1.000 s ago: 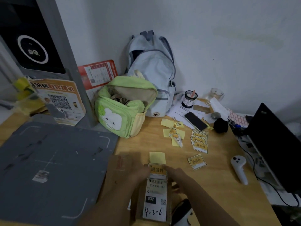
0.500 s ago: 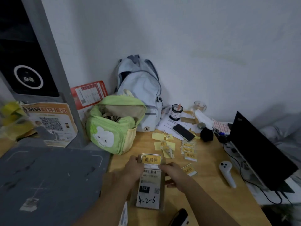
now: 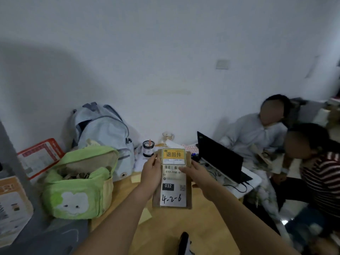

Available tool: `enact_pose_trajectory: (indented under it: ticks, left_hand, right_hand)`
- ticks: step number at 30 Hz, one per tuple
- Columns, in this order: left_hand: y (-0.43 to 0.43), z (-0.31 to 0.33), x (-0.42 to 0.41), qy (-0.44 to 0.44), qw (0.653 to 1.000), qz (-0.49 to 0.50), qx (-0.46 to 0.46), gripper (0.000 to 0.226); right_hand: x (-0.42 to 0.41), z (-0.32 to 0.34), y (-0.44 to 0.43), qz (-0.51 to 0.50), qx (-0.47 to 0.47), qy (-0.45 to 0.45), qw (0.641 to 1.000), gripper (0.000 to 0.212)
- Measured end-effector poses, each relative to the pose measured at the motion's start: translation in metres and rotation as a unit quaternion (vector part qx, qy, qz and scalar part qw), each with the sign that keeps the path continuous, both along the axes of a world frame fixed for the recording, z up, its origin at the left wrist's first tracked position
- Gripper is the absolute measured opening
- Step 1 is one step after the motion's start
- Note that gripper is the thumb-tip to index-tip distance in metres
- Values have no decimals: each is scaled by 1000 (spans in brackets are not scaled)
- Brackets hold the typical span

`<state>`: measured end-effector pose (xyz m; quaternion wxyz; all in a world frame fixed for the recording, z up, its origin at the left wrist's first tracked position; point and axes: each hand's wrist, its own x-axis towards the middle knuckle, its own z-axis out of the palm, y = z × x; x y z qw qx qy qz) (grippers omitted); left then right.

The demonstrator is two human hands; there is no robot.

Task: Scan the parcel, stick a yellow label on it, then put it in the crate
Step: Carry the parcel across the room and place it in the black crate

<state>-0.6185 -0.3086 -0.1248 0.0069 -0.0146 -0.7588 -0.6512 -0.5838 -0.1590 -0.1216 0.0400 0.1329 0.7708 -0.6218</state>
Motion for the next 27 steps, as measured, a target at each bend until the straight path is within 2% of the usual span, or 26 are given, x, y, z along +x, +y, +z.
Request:
enact_pose_trajectory:
  ticks: [6, 10, 12, 14, 17, 21, 24, 27]
  left_hand:
    - [73, 43, 22, 23, 992, -127, -11, 38]
    - [137, 56, 59, 13, 974, -226, 6, 37]
    - [167, 58, 79, 6, 964, -264, 18, 33]
    - [202, 59, 106, -1, 950, -310, 27, 25]
    - [254, 61, 155, 0, 929, -370, 16, 31]
    - [314, 64, 235, -1, 888, -460, 9, 38]
    - [345, 70, 305, 3, 854, -520, 21, 38]
    - [363, 77, 377, -6, 826, -564, 28, 43]
  right_hand:
    - [69, 45, 66, -116, 9, 45, 992, 31]
    - [128, 63, 114, -203, 18, 51, 978, 42]
    - [158, 70, 133, -243, 5, 51, 969, 40]
    - [197, 72, 157, -294, 2, 40, 955, 36]
    - [262, 75, 186, -355, 10, 19, 935, 30]
    - [358, 82, 212, -437, 22, 26, 899, 32]
    - [433, 84, 225, -496, 35, 39, 867, 26]
    - [504, 86, 226, -548, 41, 45, 834, 28]
